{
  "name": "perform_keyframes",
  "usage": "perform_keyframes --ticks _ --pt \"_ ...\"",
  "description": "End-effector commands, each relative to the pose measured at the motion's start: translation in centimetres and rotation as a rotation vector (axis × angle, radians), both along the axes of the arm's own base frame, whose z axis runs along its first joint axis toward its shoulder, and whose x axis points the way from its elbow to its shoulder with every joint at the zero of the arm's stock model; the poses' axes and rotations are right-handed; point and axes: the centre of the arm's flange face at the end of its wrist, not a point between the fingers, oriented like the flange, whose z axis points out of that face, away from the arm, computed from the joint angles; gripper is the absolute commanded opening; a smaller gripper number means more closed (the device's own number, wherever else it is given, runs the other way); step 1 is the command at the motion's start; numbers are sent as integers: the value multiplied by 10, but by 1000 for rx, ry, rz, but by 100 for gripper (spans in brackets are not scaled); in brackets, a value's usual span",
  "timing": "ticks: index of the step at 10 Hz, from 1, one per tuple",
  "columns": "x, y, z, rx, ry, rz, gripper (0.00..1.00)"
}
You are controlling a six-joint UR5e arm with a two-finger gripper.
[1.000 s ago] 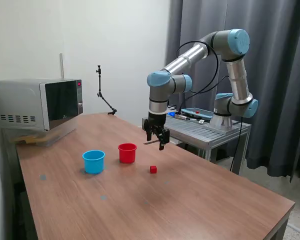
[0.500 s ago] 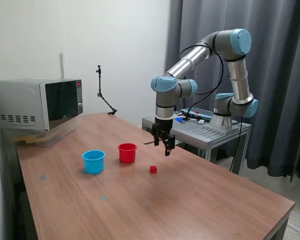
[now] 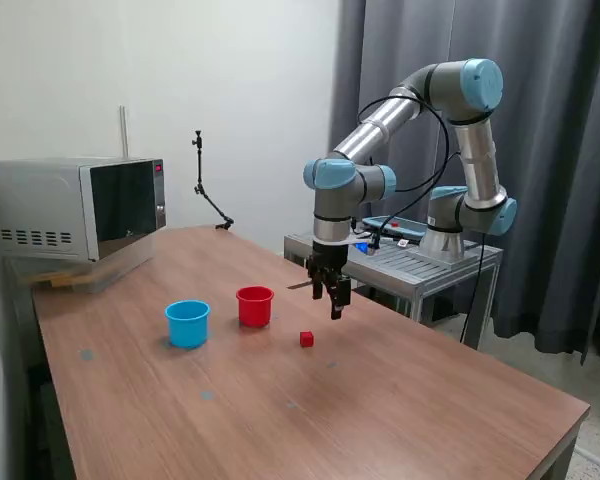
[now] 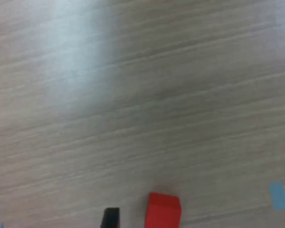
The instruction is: Place red objects in the red bin, and blue objects in the blue bin.
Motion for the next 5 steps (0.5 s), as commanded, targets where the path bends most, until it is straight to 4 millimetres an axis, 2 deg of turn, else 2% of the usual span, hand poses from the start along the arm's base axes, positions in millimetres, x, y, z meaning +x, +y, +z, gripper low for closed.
perform_keyframes --ticks 1,3,5 --pt "-3 -1 -10 0 14 -35 100" --pt "-4 -1 -22 -17 5 -36 100" --pt "-6 7 -29 -17 2 -45 100"
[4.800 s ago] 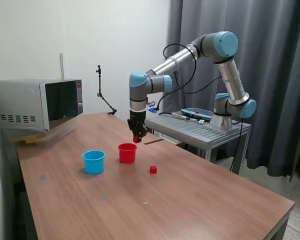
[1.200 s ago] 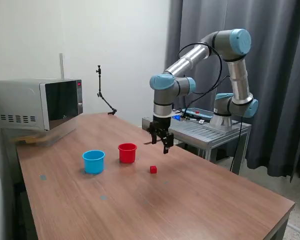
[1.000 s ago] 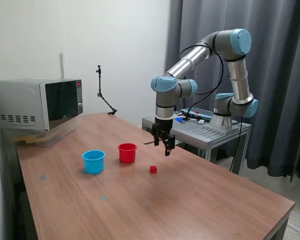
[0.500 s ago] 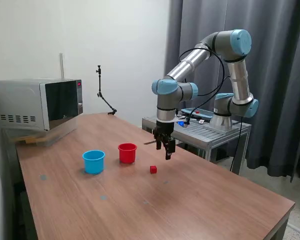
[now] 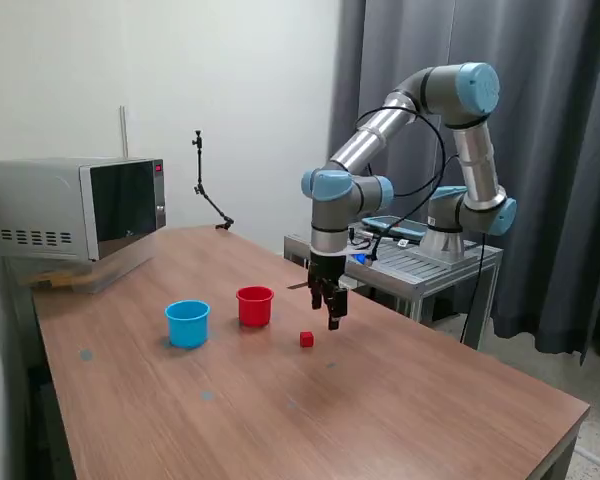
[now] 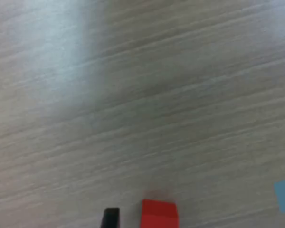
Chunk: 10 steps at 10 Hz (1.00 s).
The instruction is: Place red objects in the red bin, and blue objects in the blue bin.
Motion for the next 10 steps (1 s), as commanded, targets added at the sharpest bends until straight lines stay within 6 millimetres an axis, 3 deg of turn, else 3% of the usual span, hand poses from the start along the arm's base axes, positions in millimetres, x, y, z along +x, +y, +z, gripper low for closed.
perform_keyframes --ticks 1,3,5,10 --pt "0 6 -8 -3 -5 -2 100" --pt "1 26 -12 -4 -16 -5 100" --pt "0 35 -13 -5 -18 3 100" --pt "-8 30 -15 -54 1 62 100"
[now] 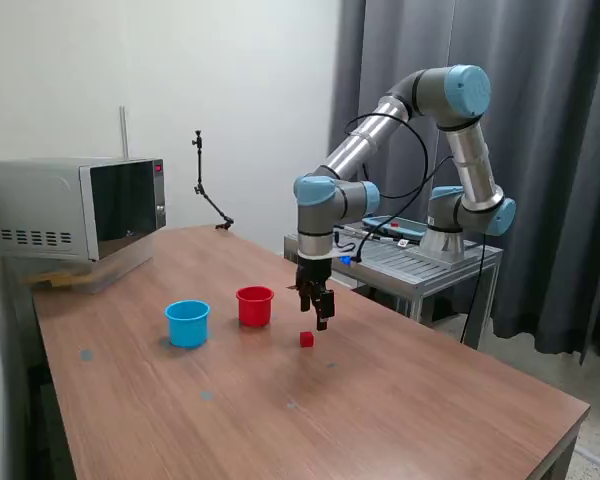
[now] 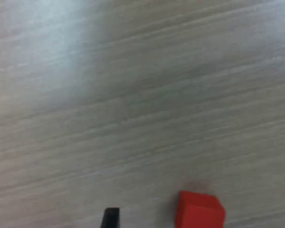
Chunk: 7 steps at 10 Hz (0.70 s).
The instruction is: Place red objects in the red bin, and blue objects in the blue bin.
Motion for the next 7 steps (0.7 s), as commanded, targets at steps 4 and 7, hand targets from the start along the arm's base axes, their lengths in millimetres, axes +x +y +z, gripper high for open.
perform_keyframes --ticks 4,7 --pt "-5 -9 -15 -34 -12 26 100" --pt "-4 -9 -26 -36 -28 43 100"
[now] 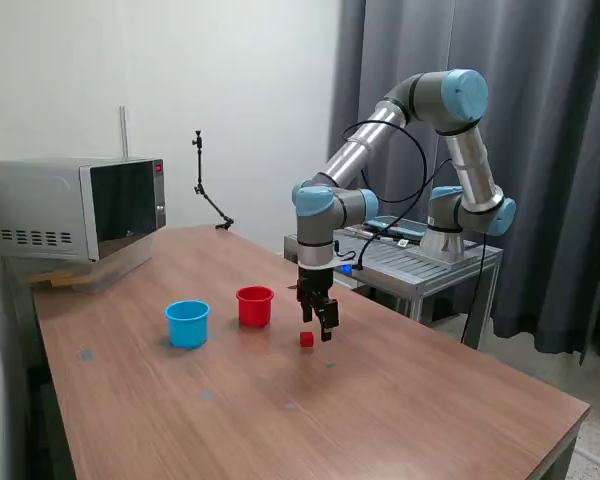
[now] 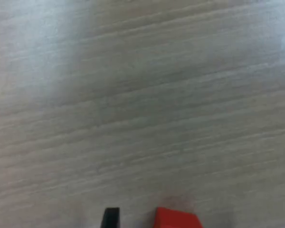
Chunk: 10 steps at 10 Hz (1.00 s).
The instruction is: Place red objects in the red bin, and blue objects in the blue bin.
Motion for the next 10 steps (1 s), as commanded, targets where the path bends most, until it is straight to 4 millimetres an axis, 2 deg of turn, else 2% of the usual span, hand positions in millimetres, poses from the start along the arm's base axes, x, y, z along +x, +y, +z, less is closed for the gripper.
perform_keyframes --ticks 1,3,10 --pt "1 0 -12 -3 -17 15 100" --pt "0 0 -21 -3 -29 16 100" --pt "-11 4 -14 10 -4 16 100"
